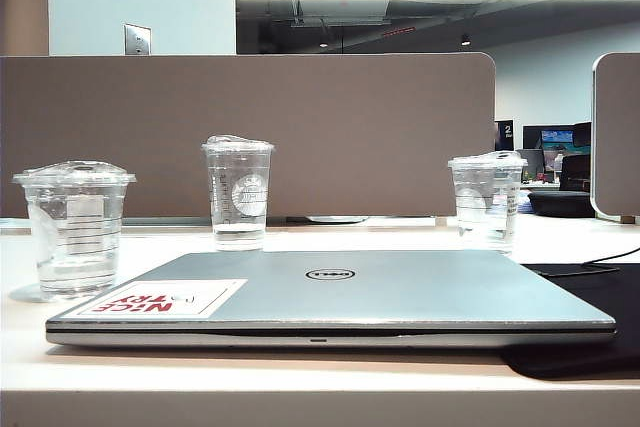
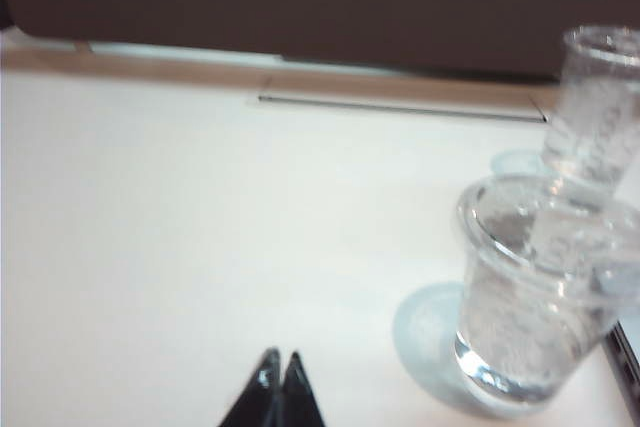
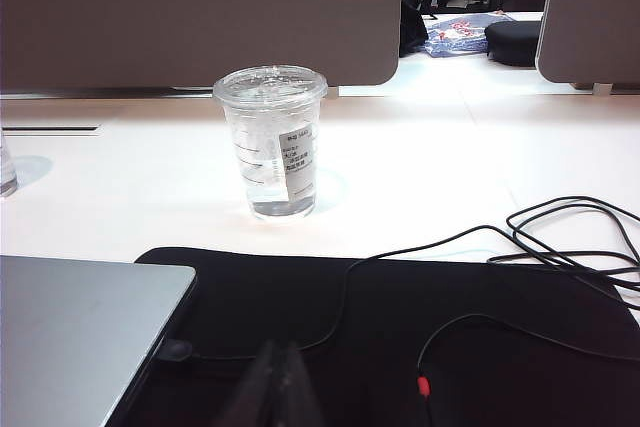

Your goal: Pick up the coffee cup on the middle and place it on the left side of the laptop.

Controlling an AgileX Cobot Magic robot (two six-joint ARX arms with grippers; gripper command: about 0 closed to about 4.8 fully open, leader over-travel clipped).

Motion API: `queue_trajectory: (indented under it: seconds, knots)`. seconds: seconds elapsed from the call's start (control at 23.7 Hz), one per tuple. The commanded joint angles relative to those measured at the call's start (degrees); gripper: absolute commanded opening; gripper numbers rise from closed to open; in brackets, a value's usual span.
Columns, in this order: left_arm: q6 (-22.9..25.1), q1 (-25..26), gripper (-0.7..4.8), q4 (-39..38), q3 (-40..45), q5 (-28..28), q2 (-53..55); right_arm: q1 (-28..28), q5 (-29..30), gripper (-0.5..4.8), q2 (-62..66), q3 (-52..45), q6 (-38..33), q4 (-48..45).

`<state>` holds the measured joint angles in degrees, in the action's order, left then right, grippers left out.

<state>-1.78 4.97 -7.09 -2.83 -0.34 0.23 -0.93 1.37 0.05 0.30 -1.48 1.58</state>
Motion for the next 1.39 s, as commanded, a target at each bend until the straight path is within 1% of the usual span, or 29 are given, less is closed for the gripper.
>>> queue_trajectory:
  seconds: [0.04,0.17,0.25,0.38,0.42,0.51,0.68,0.8,0.85,0.93,1.39]
  knots:
    - [-0.2,0.04,-0.05,0.33,1.14,1.01,0.07,-0.04,-0.13,-0.05,-0.07,-0.22,0.02,-0.92]
    - [-0.11,0.04,-0.05,0.22,2.4,3.28,0.04,-0.04,-0.13,-0.05,-0.07,-0.22,0.0,-0.92]
    - [0.02,0.04,-0.05,0.52,2.4,3.34,0.02,-0.04,-0.13,-0.05,-0.07,-0.22,0.0,-0.92]
    - [0.02,0.04,-0.05,3.93,2.4,3.65,0.02,-0.07,-0.13,-0.05,-0.07,-0.22,0.02,-0.92]
    - [0.09,0.04,-0.05,6.14,2.4,4.74,0.02,-0.07,-0.13,-0.05,-0.07,-0.22,0.0,-0.92]
    - [0.7,0.04,-0.05,7.85,2.4,5.75,0.02,-0.07,-0.13,-0.05,-0.07,-0.22,0.02,-0.92]
    - [0.94,0.04,-0.05,7.87,2.4,6.64,0.02,-0.07,-0.13,-0.05,-0.07,-0.22,0.02,-0.92]
    - [0.92,0.11,-0.05,7.8,2.4,6.34,0.04,-0.04,-0.13,-0.05,-0.07,-0.22,0.02,-0.92]
    - [0.92,0.11,-0.05,7.72,2.4,5.01,0.04,-0.07,-0.13,-0.05,-0.07,-0.22,0.02,-0.92]
    - [0.9,0.11,-0.05,7.45,2.4,4.04,0.04,-0.07,-0.13,-0.05,-0.07,-0.22,0.0,-0.92]
    - [0.92,0.11,-0.05,7.13,2.4,4.13,0.02,-0.13,-0.13,-0.05,-0.07,-0.22,0.02,-0.92]
